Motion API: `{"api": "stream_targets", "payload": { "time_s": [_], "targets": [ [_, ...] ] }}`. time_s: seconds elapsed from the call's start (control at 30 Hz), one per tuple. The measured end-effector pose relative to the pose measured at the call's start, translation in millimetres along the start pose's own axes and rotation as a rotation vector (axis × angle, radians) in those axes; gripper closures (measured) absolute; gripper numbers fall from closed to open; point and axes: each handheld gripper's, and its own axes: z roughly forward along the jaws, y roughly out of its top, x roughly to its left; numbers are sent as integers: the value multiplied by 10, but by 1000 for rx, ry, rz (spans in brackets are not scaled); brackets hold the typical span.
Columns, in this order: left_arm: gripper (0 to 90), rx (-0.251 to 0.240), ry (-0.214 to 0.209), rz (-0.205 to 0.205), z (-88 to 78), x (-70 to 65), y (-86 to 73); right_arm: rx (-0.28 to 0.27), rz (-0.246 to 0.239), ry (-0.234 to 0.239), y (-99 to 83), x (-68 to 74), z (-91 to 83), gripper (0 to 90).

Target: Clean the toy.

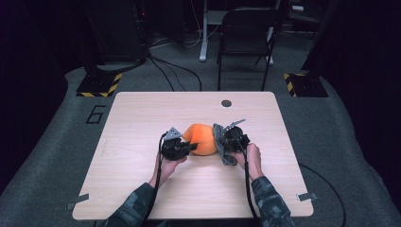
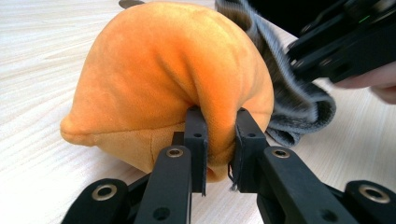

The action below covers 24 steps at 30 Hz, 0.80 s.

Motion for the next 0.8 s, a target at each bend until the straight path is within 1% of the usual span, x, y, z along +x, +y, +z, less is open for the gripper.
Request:
{"api": "stream_targets", "payload": {
  "time_s": [0.03,0.2,0.23,0.27,0.3,0.33,0.4,0.43,0.47,0.5,0.53,0.57,0.63,0.67,0.7,0.73,0.77,0.8],
  "targets": [
    [789,0,-3,-1,-1,6,-1,17,30,18,-43,-48,92,772],
    [789,-1,-6,1,-4,19,-2,17,33,18,-45,-63,109,770],
    [789,-4,-5,-2,-4,18,-2,22,31,22,-40,-75,91,770],
    [789,-5,-6,-13,-7,14,-4,13,17,4,-29,-95,23,771],
    [789,-5,-7,-14,-9,17,-4,7,22,-7,-23,-95,-11,771],
    [789,-4,-9,-14,-10,22,-3,-2,23,-1,-6,-105,-62,771],
    [789,-5,-9,-14,-9,25,-3,-49,19,1,40,-107,-196,773],
    [789,-5,-10,-15,-8,26,-3,-49,19,1,40,-107,-196,773],
    [789,-5,-8,-15,-8,27,-1,-98,5,9,101,-64,-364,772],
    [789,-5,-8,-15,-8,27,-1,-116,-2,14,121,-39,-422,772],
    [789,-5,-10,-16,-9,30,-2,-152,-13,19,155,15,-505,772],
    [789,-4,-11,-16,-9,31,-1,-172,-19,34,180,71,-572,772],
    [788,-5,-10,-17,-9,30,-3,-215,-49,42,225,185,-647,771],
    [789,-5,-10,-19,-9,28,-4,-228,-73,43,245,251,-662,771],
    [789,-6,-10,-19,-8,28,-5,-228,-73,43,245,251,-662,771],
    [788,-5,-10,-18,-9,27,-6,-205,-113,49,270,377,-580,771],
    [788,-5,-10,-18,-9,27,-6,-205,-113,49,270,377,-580,771],
    [788,0,-8,-6,-10,32,-4,-173,-135,29,255,431,-408,771]
  ]
}}
